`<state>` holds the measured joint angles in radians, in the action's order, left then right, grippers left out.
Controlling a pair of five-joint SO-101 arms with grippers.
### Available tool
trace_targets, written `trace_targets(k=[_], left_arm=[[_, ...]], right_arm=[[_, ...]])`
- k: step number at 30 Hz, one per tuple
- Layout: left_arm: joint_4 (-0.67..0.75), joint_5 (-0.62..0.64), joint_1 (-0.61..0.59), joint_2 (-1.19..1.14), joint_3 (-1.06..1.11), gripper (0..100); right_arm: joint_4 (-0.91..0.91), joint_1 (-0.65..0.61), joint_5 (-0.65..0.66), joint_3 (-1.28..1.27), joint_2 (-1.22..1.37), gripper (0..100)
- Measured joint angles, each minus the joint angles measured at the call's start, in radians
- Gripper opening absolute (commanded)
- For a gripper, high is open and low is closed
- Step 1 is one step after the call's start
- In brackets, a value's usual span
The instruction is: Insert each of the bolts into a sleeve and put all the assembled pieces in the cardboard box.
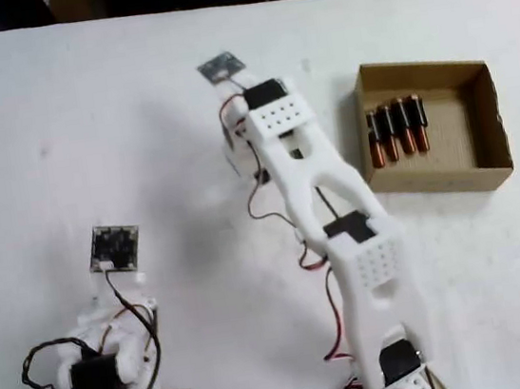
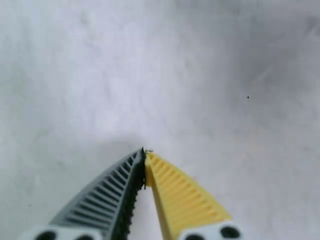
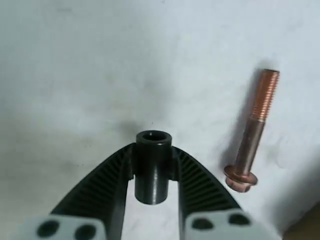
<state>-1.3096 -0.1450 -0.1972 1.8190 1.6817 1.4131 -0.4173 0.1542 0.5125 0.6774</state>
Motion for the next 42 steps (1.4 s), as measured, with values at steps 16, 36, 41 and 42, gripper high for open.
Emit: trace_targets(k=[16,36,41,42], left_arm=[[0.000,0.000,0.000,0.000,0.000,2],[0.000,0.000,0.000,0.000,0.000,2],[0.000,0.000,0.000,0.000,0.000,2],[0.000,0.000,0.000,0.000,0.000,2]], right_arm=[[-0.066,-0.002,-0.012,0.018,0.114,2.3],[-0.066,-0.009,-0.014,0.018,0.114,2.6],[-0.041,0.003,-0.014,0.031,0.114,1.6],[-0.035,0.003,-0.014,0.037,0.110,1.8]])
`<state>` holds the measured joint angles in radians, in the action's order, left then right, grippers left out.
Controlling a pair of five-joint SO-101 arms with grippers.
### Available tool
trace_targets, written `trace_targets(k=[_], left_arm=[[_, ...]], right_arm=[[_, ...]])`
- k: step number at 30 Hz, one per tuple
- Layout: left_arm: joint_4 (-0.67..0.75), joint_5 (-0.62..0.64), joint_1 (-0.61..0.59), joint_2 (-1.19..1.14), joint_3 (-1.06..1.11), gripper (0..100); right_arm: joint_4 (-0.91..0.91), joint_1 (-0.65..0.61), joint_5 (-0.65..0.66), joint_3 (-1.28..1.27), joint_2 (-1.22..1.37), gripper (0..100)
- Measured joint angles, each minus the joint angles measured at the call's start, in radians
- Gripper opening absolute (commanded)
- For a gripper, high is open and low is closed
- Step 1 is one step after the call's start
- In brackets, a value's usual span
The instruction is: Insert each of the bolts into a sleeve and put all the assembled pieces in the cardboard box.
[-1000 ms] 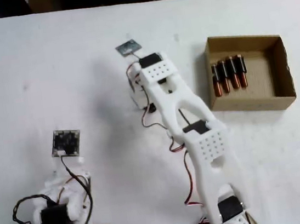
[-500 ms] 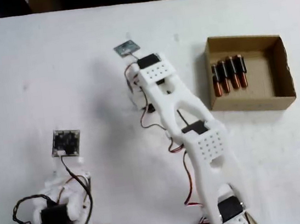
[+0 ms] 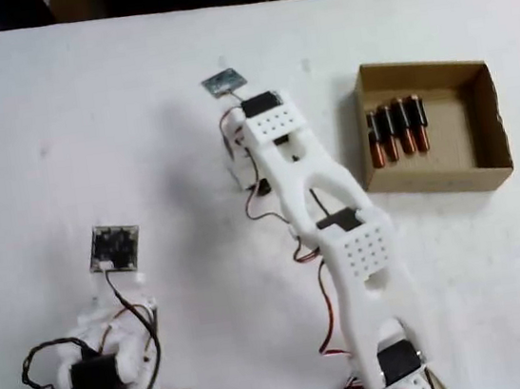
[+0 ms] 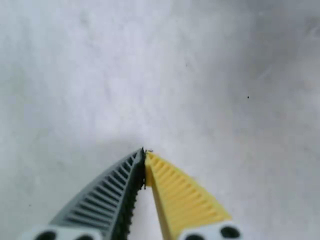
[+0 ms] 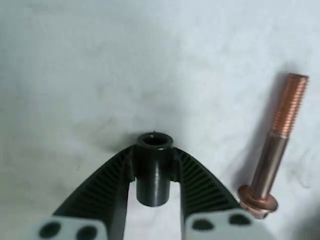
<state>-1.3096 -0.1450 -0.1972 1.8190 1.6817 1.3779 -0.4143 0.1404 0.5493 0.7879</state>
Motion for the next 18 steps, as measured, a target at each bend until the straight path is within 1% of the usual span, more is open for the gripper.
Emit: trace_targets(k=[4,8,12,18], left_arm=[[0.000,0.000,0.000,0.000,0.000,2],[0.014,0.000,0.000,0.002,0.005,2],[0.048,0.000,0.000,-0.005,0.014,2],[0.052,0.000,0.000,-0.005,0.014,2]], right_arm=[[0.048,0.035,0.000,0.000,-0.032,1.6],[0.123,0.066,0.000,0.000,-0.123,1.6],[0.198,0.064,0.000,0.000,-0.265,1.6],[0.298,0.068,-0.002,0.000,-0.548,1.6]])
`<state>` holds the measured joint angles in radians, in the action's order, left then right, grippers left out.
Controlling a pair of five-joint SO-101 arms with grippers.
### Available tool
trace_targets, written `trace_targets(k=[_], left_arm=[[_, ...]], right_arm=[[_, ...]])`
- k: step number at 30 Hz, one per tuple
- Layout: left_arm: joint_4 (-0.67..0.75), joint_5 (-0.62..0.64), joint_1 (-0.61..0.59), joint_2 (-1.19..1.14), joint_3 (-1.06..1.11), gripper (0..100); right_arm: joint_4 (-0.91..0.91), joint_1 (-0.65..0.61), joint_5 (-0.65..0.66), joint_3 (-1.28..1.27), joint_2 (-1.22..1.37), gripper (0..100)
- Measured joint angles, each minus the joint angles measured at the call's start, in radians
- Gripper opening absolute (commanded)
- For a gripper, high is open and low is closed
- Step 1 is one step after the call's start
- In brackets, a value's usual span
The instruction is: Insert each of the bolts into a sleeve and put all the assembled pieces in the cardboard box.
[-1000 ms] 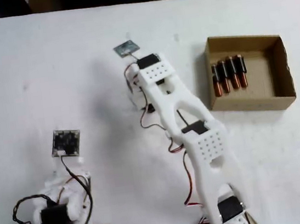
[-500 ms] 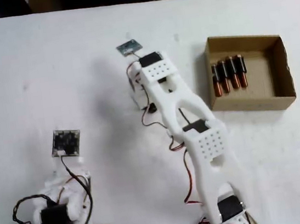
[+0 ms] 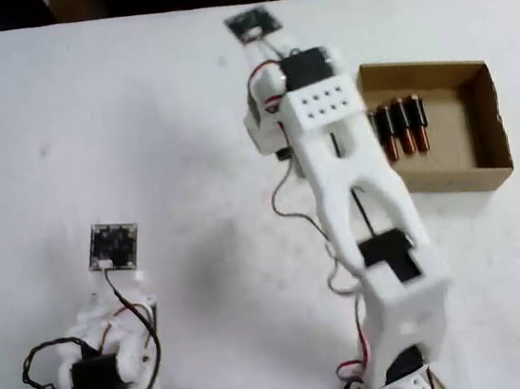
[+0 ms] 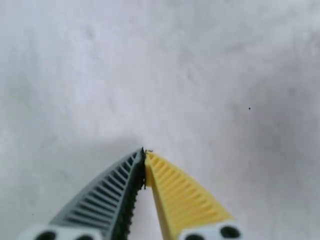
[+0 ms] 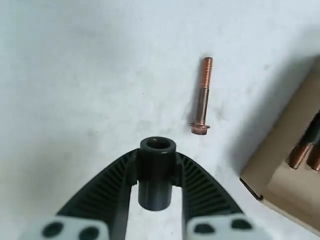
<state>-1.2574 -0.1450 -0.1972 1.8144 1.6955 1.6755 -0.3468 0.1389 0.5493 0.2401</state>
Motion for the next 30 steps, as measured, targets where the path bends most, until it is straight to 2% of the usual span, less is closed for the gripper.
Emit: trace_targets(k=[4,13,17,21,30], left_arm=[[0.000,0.000,0.000,0.000,0.000,2],[0.000,0.000,0.000,0.000,0.000,2],[0.002,0.000,0.000,0.000,0.000,2],[0.002,0.000,0.000,0.002,-0.012,2],[-0.003,-0.002,0.009,0.002,-0.107,2]], right_arm=[[0.014,0.005,0.000,-0.046,-0.204,1.6],[-0.003,0.009,0.000,-0.397,-0.687,1.7],[-0.069,0.014,0.002,-0.582,-0.870,1.7],[-0.161,0.020,0.075,-0.790,-1.028,1.7],[-0.387,0.157,0.106,-1.238,-1.367,1.7]])
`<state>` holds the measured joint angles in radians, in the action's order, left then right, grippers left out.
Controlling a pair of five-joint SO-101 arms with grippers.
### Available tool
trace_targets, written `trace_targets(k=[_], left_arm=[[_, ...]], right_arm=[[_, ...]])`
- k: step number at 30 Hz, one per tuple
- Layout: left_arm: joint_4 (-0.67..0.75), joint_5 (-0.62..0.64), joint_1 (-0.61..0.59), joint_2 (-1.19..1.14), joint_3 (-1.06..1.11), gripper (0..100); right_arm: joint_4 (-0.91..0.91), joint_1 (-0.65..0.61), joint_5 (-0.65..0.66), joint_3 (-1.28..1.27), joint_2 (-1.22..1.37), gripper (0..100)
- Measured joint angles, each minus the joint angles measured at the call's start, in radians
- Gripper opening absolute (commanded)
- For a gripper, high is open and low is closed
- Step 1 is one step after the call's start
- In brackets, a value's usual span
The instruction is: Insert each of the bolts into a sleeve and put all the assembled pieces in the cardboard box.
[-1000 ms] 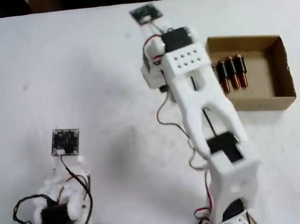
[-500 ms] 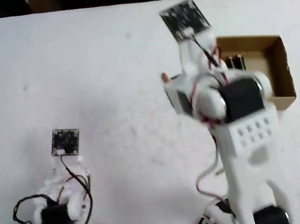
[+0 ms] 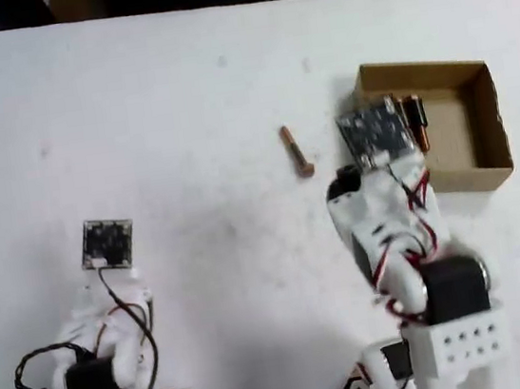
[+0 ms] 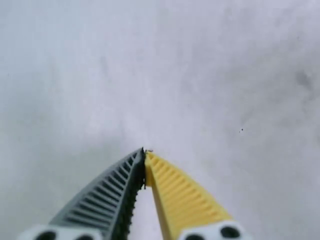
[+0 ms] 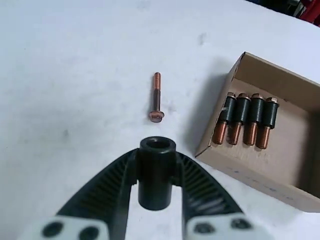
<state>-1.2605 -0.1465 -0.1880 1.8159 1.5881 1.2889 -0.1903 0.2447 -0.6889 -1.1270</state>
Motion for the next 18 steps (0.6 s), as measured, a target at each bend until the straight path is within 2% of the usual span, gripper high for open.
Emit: trace_targets(k=[11,18], left_arm=[[-0.087,-0.032,0.031,0.006,-0.198,2],[-0.091,-0.037,0.031,0.008,-0.285,2]], right_arm=[[-0.140,-0.002,0.000,-0.371,-0.361,1.7],[-0.147,-0.002,0.000,-0.499,-0.486,1.7]])
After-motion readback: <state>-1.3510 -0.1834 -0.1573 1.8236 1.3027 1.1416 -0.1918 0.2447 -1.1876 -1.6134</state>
